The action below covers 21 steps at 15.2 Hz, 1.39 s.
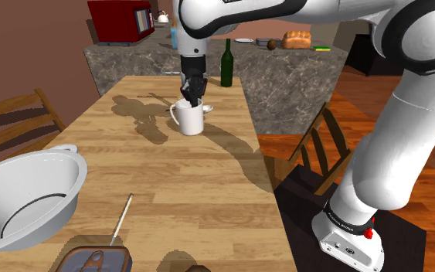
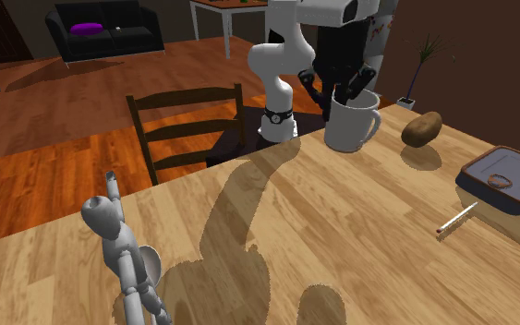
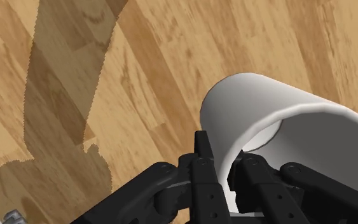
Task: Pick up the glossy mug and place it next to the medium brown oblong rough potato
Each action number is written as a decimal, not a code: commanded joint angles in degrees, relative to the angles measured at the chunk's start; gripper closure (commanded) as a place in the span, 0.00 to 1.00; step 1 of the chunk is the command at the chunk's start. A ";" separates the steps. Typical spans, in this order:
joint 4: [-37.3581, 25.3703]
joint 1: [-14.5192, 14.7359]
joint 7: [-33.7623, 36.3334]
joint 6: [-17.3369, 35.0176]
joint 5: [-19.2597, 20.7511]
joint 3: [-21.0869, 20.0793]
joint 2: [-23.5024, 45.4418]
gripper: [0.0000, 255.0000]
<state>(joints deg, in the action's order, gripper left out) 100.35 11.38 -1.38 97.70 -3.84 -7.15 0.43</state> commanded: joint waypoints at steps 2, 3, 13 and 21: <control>3.12 1.81 3.52 1.16 -0.51 -1.82 -2.24 1.00; 3.95 2.42 4.71 1.38 -0.71 -2.45 -2.94 1.00; 8.50 8.60 17.28 3.04 -2.74 -9.45 -7.03 1.00; 7.43 13.50 28.35 3.97 -3.35 -15.79 -6.11 1.00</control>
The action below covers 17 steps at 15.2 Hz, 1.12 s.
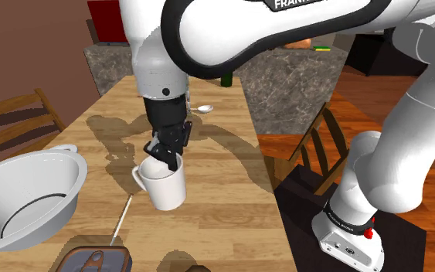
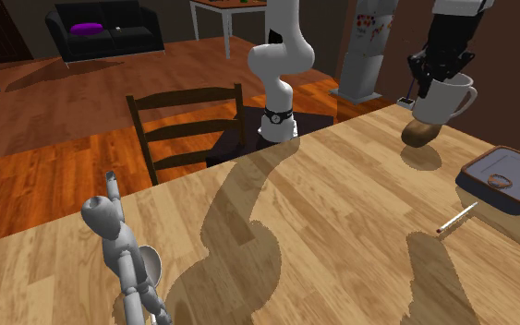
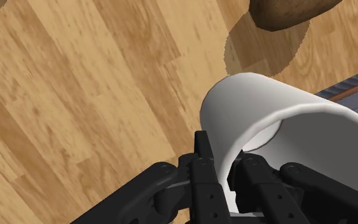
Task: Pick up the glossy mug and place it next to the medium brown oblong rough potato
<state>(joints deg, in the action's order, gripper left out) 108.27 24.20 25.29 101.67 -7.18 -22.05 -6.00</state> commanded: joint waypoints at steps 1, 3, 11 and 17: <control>-0.92 1.31 3.15 0.08 0.05 -1.70 0.72 1.00; -1.98 2.57 6.12 0.25 0.32 -3.33 1.72 1.00; -8.98 8.29 18.83 0.36 3.57 -9.57 8.53 1.00; -17.58 14.29 28.91 -0.84 8.65 -13.17 16.70 1.00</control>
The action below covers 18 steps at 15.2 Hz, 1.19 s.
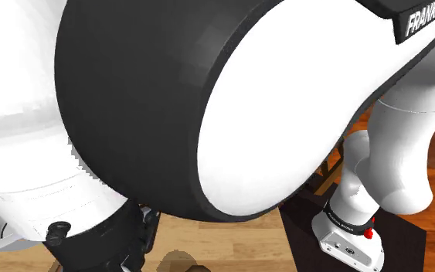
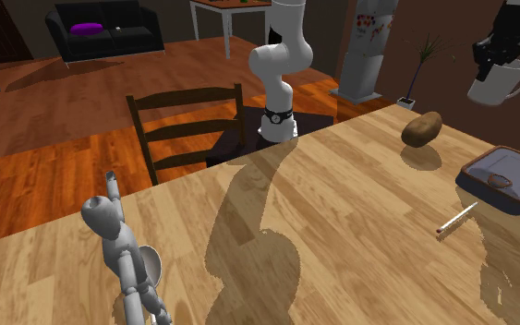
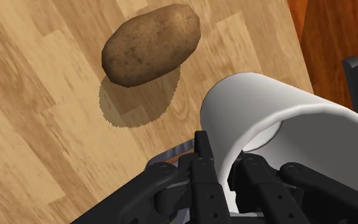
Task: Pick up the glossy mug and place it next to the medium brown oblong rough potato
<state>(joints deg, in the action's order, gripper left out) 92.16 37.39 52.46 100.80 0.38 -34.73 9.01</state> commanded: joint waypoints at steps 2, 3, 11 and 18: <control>-5.14 3.65 5.03 -0.79 3.22 -1.30 4.97 1.00; -7.15 5.08 6.63 -1.31 4.32 -1.57 6.70 1.00; -14.95 11.98 12.94 -2.06 9.22 -1.88 14.71 1.00; -9.16 11.12 12.88 3.44 9.21 -1.71 14.51 1.00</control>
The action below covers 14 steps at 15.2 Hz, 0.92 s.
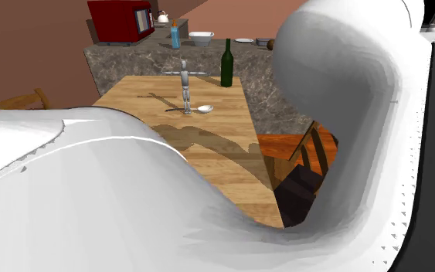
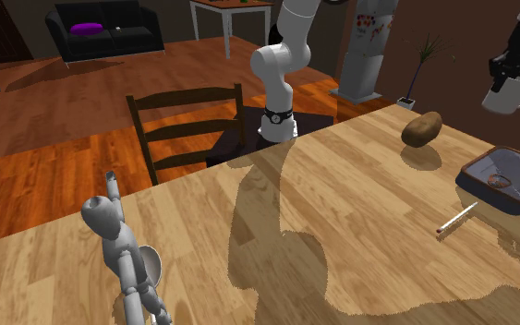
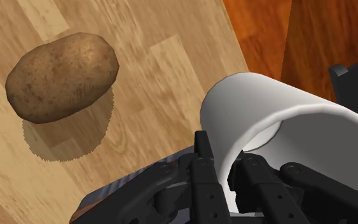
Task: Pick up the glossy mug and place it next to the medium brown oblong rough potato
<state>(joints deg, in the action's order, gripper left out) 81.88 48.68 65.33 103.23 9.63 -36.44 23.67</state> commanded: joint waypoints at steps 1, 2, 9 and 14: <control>1.85 -0.25 0.02 1.77 -0.01 0.03 -0.11 1.00; 2.57 -0.32 0.03 2.51 0.04 0.07 -0.06 1.00; 7.00 -0.61 0.24 7.54 0.62 0.45 0.71 1.00; 9.65 -0.61 0.52 10.95 1.27 0.83 1.64 1.00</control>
<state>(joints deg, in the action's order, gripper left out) 91.30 47.99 65.79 113.57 10.67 -35.75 24.92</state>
